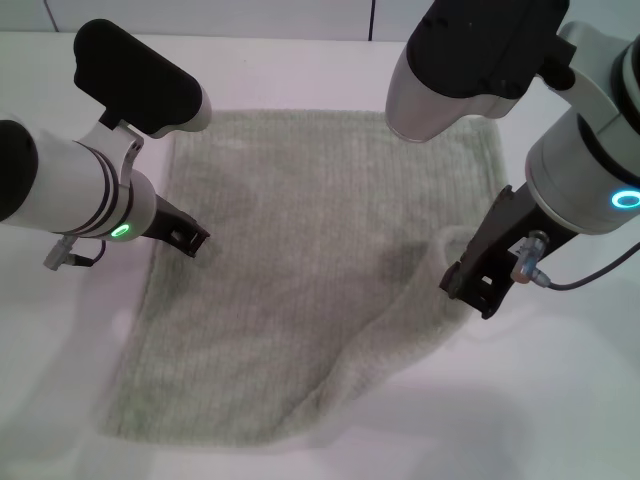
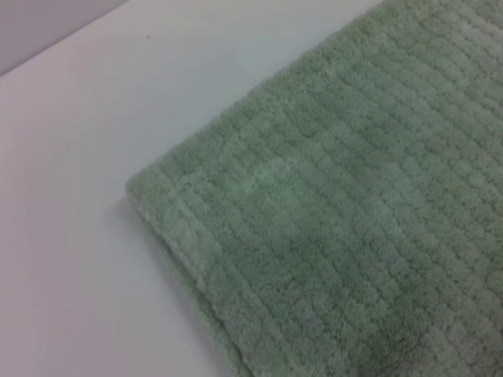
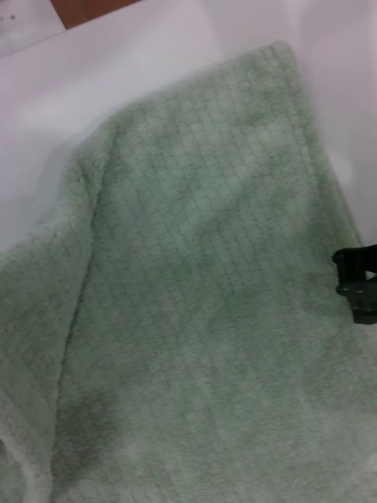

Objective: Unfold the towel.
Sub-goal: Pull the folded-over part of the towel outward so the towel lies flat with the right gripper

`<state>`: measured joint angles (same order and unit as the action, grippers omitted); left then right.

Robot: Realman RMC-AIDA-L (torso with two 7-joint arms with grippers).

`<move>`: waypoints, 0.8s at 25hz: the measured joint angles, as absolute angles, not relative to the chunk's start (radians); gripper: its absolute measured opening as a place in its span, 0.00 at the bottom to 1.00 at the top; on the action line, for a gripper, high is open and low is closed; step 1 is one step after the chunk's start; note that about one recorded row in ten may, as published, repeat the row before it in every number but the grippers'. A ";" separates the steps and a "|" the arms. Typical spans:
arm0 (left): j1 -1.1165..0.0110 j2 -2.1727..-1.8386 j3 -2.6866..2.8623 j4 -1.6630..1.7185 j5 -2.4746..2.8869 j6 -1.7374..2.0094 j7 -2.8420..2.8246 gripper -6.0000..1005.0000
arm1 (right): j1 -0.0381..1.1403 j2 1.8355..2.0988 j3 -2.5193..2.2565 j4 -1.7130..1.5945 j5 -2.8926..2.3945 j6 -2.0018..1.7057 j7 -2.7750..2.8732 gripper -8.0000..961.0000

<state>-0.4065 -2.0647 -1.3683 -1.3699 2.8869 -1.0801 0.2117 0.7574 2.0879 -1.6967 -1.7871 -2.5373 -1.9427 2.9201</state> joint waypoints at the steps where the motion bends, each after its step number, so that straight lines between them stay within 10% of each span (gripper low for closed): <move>1: -0.407 -2.065 -1.368 -1.370 2.887 -1.080 0.212 0.00 | 0.758 2.088 -1.697 -1.787 -2.537 -1.945 2.922 0.01; 20: -0.410 -2.065 -1.369 -1.368 2.887 -1.085 0.212 0.00 | 0.729 2.092 -1.768 -1.751 -2.537 -1.958 2.955 0.01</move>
<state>-0.4098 -2.0648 -1.3688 -1.3684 2.8869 -1.0853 0.2117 0.7289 2.0919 -1.7675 -1.7511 -2.5372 -1.9581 2.9547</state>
